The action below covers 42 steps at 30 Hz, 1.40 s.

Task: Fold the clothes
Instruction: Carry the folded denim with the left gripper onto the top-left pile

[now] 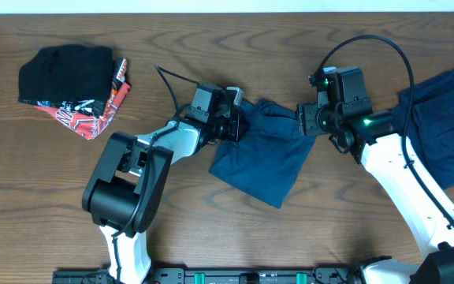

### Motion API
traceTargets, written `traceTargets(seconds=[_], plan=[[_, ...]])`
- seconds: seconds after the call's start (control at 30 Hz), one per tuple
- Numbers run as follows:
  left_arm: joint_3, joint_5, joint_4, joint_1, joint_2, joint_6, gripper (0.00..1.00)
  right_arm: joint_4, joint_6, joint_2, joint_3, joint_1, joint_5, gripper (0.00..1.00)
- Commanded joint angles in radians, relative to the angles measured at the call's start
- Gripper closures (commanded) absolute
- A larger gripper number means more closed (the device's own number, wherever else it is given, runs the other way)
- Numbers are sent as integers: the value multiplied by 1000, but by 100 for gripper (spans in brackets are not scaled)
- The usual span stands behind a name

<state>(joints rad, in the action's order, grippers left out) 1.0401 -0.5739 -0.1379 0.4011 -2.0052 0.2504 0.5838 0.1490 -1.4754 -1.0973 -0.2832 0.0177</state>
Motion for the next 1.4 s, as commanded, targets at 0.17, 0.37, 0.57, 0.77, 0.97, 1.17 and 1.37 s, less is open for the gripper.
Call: traceTargets(seconds=[0.17, 0.37, 0.57, 0.77, 0.97, 1.17, 1.37], plan=[[-3, -12, -17, -40, 121, -6, 94, 26, -8, -2, -2, 10, -11, 32], [13, 169, -31, -175, 319, -7, 94, 40, -8, -2, -2, 10, -11, 33], [13, 220, -127, -386, 436, -11, 94, 70, -8, -2, -2, 10, -11, 34], [20, 238, -330, -616, 434, -10, 94, 94, -7, -2, -2, 10, -11, 35], [20, 330, -452, -751, 391, -10, 94, 108, -4, -2, -2, 10, -10, 35], [21, 330, -553, -836, 258, -10, 94, 116, 14, -2, -2, 8, -10, 36], [23, 333, -625, -895, 163, -10, 94, 116, 15, -2, -2, 7, -10, 36]])
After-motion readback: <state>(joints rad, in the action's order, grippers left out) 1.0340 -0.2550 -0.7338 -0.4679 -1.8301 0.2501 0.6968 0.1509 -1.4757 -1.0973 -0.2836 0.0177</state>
